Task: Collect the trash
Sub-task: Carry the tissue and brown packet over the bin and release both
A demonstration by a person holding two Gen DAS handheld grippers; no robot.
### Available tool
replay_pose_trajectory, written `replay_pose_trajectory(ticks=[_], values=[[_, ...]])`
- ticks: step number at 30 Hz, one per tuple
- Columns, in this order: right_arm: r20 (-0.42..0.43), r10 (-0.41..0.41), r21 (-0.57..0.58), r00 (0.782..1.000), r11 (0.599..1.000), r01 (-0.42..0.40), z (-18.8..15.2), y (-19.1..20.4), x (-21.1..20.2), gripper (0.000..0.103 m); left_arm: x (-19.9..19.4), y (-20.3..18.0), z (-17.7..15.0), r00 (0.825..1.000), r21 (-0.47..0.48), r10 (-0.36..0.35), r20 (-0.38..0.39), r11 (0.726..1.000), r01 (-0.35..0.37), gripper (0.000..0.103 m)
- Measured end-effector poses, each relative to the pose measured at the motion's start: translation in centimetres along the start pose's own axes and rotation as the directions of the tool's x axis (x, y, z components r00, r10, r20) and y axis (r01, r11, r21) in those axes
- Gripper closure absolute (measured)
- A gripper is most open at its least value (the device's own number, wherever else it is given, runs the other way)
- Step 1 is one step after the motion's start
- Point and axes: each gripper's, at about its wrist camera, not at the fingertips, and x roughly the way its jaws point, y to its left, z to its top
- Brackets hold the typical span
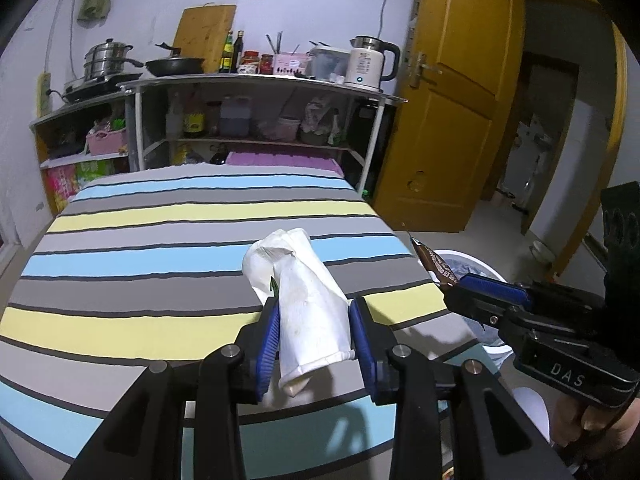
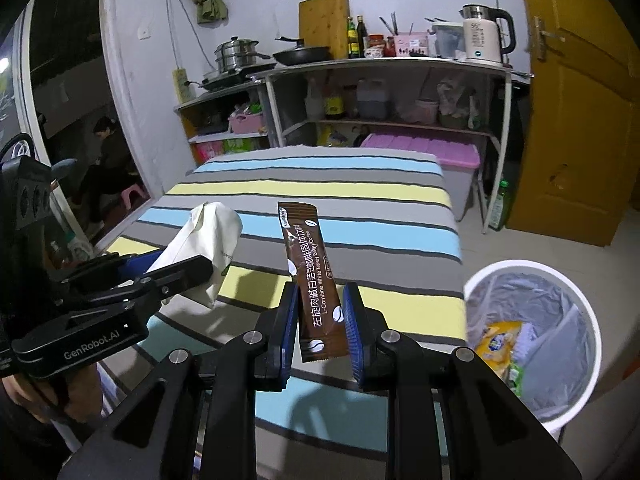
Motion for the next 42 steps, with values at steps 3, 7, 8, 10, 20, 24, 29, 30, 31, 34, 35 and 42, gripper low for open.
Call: replay_pose_trajectory(ticks=[3, 7, 8, 10, 20, 24, 29, 30, 31, 34, 35, 42], values=[[0.012, -0.017, 0.009, 1.0, 1.0, 0.017, -0.1, -0.6, -0.9, 0.079, 0.0, -0.8, 0.3, 1.0, 0.007, -0.01, 0.002, 1.0, 0.01, 0.067], [0.025, -0.044, 0.029, 0.999, 0.999, 0.044, -0.3, -1.9, -1.9, 0.079, 0.5, -2.0, 0.6, 1.0, 0.014, -0.031, -0.003, 0.999, 0.031, 0.067], [0.028, -0.052, 0.034, 0.998, 0.998, 0.051, -0.4, -2.2, -2.1, 0.079, 0.6, -2.4, 0.7, 0.999, 0.019, -0.037, -0.005, 0.999, 0.037, 0.067], [0.033, -0.07, 0.046, 0.997, 0.997, 0.068, -0.6, -3.0, -2.5, 0.079, 1.0, -3.1, 0.9, 0.999, 0.028, -0.047, -0.006, 0.998, 0.048, 0.067], [0.045, -0.154, 0.107, 0.987, 0.983, 0.149, -1.3, -7.2, -4.2, 0.079, 3.3, -8.0, 2.2, 0.993, 0.093, -0.12, -0.018, 0.988, 0.122, 0.066], [0.043, -0.188, 0.134, 0.981, 0.974, 0.181, -1.7, -9.1, -4.6, 0.079, 4.7, -10.0, 2.5, 0.988, 0.115, -0.148, -0.032, 0.982, 0.151, 0.066], [0.037, -0.223, 0.176, 0.974, 0.961, 0.214, -2.2, -11.5, -5.0, 0.079, 6.5, -12.5, 2.9, 0.983, 0.147, -0.175, -0.053, 0.973, 0.181, 0.066], [0.035, -0.23, 0.183, 0.973, 0.958, 0.22, -2.3, -12.0, -5.0, 0.079, 6.9, -12.9, 3.1, 0.982, 0.152, -0.181, -0.057, 0.97, 0.188, 0.066], [0.033, -0.236, 0.188, 0.971, 0.956, 0.226, -2.4, -12.4, -5.1, 0.079, 7.2, -13.3, 3.1, 0.981, 0.154, -0.186, -0.061, 0.969, 0.194, 0.066], [0.024, -0.251, 0.205, 0.968, 0.949, 0.241, -2.7, -13.5, -5.1, 0.079, 8.3, -14.4, 3.2, 0.977, 0.163, -0.202, -0.073, 0.964, 0.211, 0.066], [0.021, -0.255, 0.209, 0.967, 0.947, 0.245, -2.9, -13.7, -5.1, 0.079, 8.5, -14.7, 3.2, 0.976, 0.166, -0.205, -0.077, 0.962, 0.216, 0.066], [-0.002, -0.281, 0.241, 0.96, 0.931, 0.273, -3.6, -16.1, -4.8, 0.079, 11.3, -16.5, 3.0, 0.968, 0.181, -0.224, -0.118, 0.953, 0.242, 0.064]])
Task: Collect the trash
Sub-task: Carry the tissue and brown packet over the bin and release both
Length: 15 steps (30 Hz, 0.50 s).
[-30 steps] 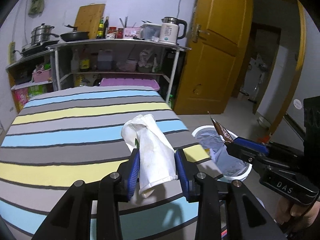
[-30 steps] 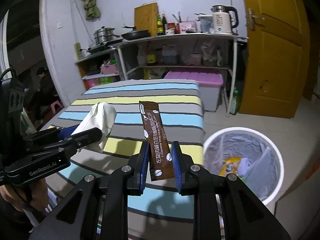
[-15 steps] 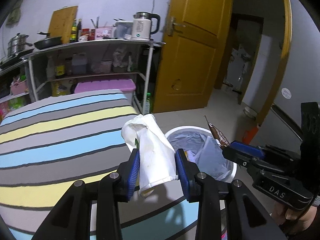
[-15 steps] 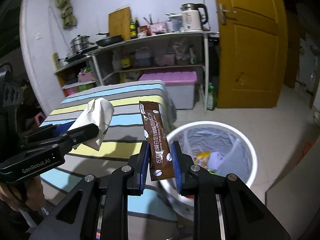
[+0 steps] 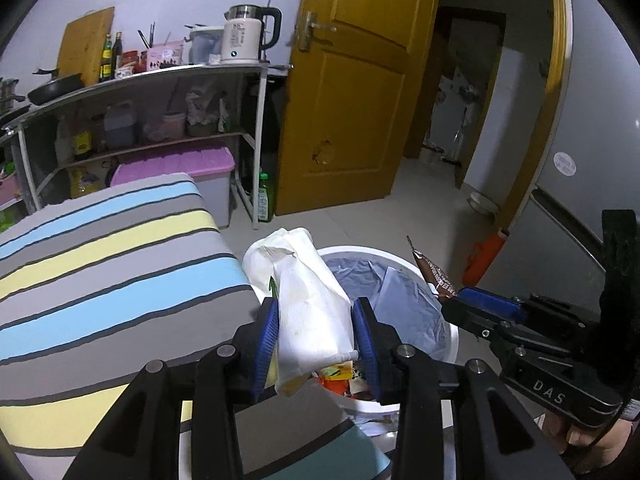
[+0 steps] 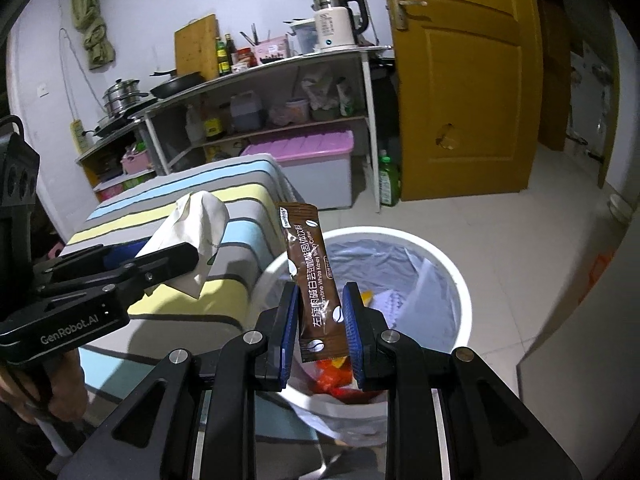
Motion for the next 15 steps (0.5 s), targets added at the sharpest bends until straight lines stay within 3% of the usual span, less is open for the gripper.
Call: replay_pose_trajectory(ticks=[15], values=[[-0.057, -0.033, 0.041, 0.998, 0.999, 0.035, -0.3, -2.2, 2.9, 0.079, 5.5, -0.6, -0.1, 0.992, -0.009, -0.054, -0.113, 0.999, 0.053, 0.054]])
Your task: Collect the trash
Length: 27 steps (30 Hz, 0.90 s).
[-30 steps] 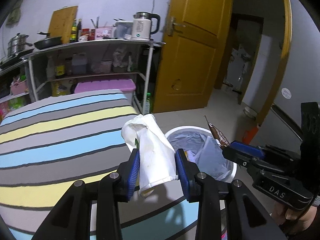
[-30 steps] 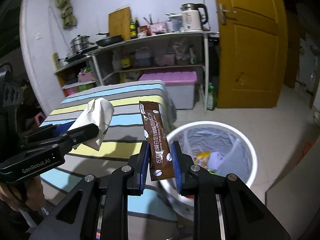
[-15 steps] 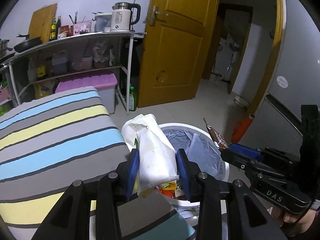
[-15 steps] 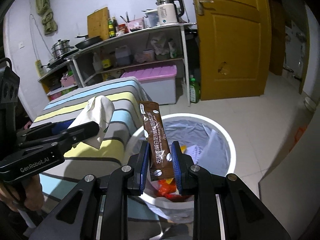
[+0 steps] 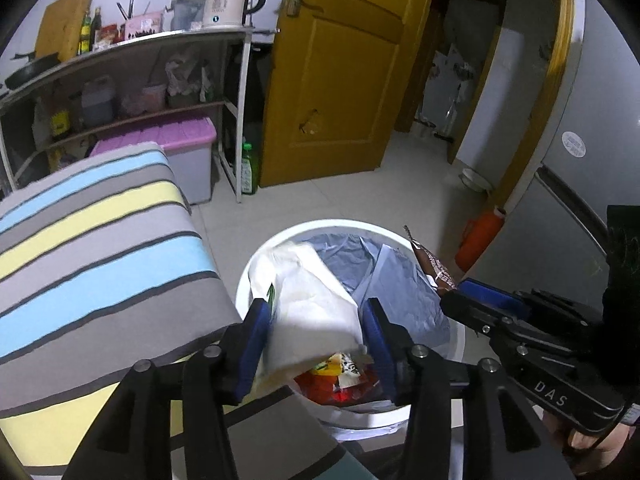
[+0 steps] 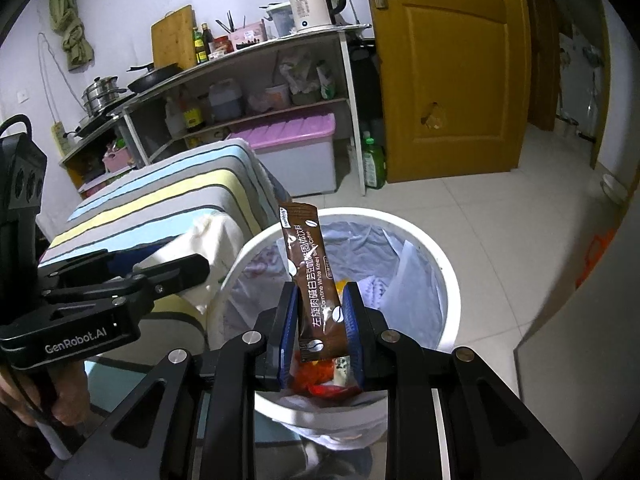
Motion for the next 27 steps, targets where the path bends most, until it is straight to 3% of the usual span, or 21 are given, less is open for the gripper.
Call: replay_pose_trajectory(ticks=[4, 6, 15, 27], values=[[-0.005, -0.012, 0.001, 1.0, 1.0, 0.012, 0.0, -0.2, 0.5, 0.075, 0.6, 0.2, 0.1, 1.0, -0.008, -0.021, -0.009, 1.0, 0.021, 0.054], [-0.002, -0.016, 0.002, 1.0, 1.0, 0.016, -0.1, -0.2, 0.5, 0.067, 0.6, 0.3, 0.2, 1.0, -0.01, -0.02, -0.01, 1.0, 0.02, 0.054], [0.019, -0.025, -0.004, 0.999, 1.0, 0.025, -0.1, -0.1, -0.5, 0.067, -0.2, 0.7, 0.3, 1.0, -0.022, -0.026, 0.015, 0.999, 0.026, 0.054], [0.076, 0.001, -0.07, 0.997, 0.998, 0.004, -0.6, 3.4, -4.3, 0.067, -6.2, 1.3, -1.5, 0.994, -0.03, 0.022, 0.11, 0.999, -0.018, 0.054]])
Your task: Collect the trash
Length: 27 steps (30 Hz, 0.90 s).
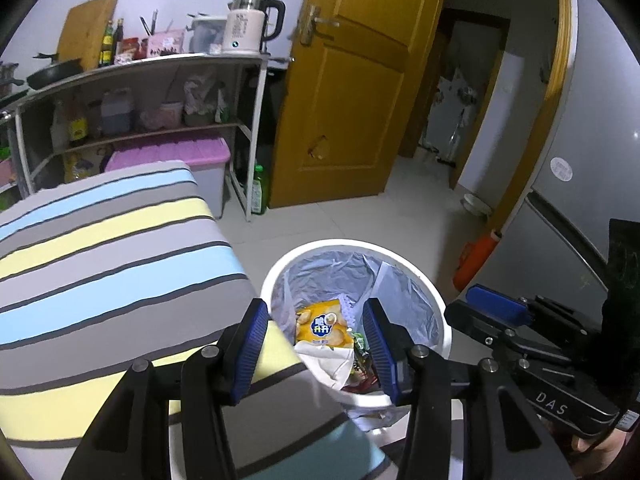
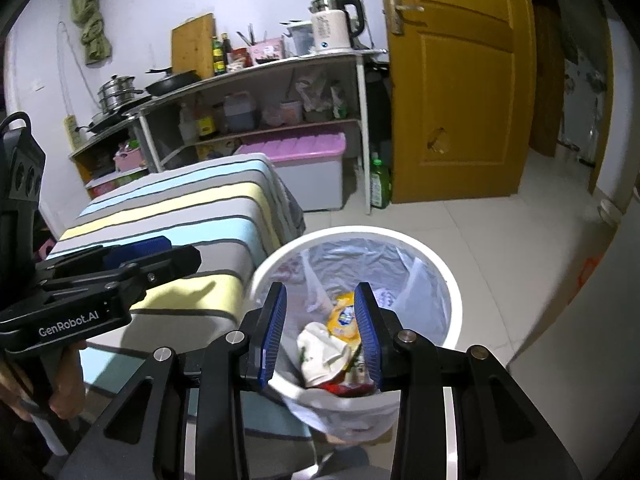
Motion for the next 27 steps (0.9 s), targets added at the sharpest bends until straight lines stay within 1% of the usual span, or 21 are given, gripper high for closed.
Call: replay_pose_trajectory(ticks=[5, 14, 21, 27], values=[[0.027, 0.023, -0.039, 0.999, 0.999, -0.022, -0.1, 2.3, -1.7, 0.067, -3.4, 0.6, -0.9, 0.999, -0.007, 0.022, 0.048, 1.0, -0.022, 0.054], [0.065, 0.057, -0.083, 0.996, 0.995, -0.052, -0.9, 5.2, -4.3, 0.067, -8.2, 1.0, -2.7, 0.994, 0.001, 0.058, 0.095, 0.998, -0.058, 0.054], [0.08, 0.071, -0.108, 0.994, 0.992, -0.062, -1.9, 6.9, -6.2, 0.066, -11.1, 0.6, -4.4, 0.99, 0.002, 0.077, 0.116, 0.997, -0.078, 0.054], [0.091, 0.071, -0.13, 0.993, 0.99, -0.059, -3.3, 8.0, -7.7, 0.066, -13.1, 0.4, -5.8, 0.985, -0.003, 0.112, 0.132, 0.994, -0.112, 0.054]])
